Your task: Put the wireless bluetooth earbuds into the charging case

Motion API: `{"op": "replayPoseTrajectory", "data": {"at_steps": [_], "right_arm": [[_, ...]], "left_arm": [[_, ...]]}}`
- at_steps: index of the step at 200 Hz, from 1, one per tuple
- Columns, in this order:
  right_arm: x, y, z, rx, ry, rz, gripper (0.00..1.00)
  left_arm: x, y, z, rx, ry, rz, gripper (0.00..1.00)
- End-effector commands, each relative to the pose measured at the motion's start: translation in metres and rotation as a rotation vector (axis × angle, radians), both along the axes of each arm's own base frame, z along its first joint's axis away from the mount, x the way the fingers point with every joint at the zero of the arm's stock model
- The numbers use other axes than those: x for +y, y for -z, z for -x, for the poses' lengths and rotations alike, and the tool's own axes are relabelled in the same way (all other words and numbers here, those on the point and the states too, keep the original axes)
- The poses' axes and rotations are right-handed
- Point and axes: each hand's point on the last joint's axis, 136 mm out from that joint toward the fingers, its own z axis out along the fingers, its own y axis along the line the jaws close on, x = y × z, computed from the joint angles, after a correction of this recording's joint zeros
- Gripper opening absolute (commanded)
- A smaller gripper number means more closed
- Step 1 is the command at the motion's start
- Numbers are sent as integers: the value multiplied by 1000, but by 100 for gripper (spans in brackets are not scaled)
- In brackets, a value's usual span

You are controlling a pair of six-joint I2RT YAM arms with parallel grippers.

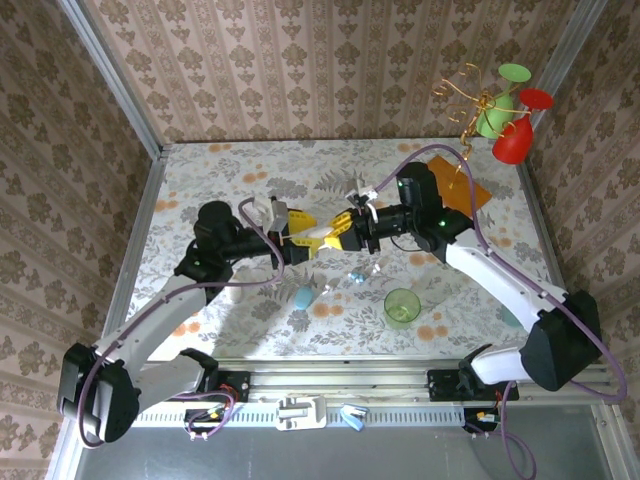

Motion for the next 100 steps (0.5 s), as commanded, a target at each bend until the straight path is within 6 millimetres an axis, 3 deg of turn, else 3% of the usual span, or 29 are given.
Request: {"op": "replayPoseTrajectory", "data": {"at_steps": [1, 29, 91, 100], "right_arm": [[-4, -33, 0, -55, 18, -115, 9], [-6, -45, -5, -58, 53, -182, 9], [-5, -44, -9, -32, 63, -212, 9], [-5, -44, -10, -32, 65, -212, 9]], "left_arm": [[0, -17, 4, -33, 14, 82, 52], [-2, -22, 4, -40, 19, 111, 50], [-7, -27, 5, -37, 51, 130, 28], [-7, -27, 6, -36, 56, 129, 21]]}}
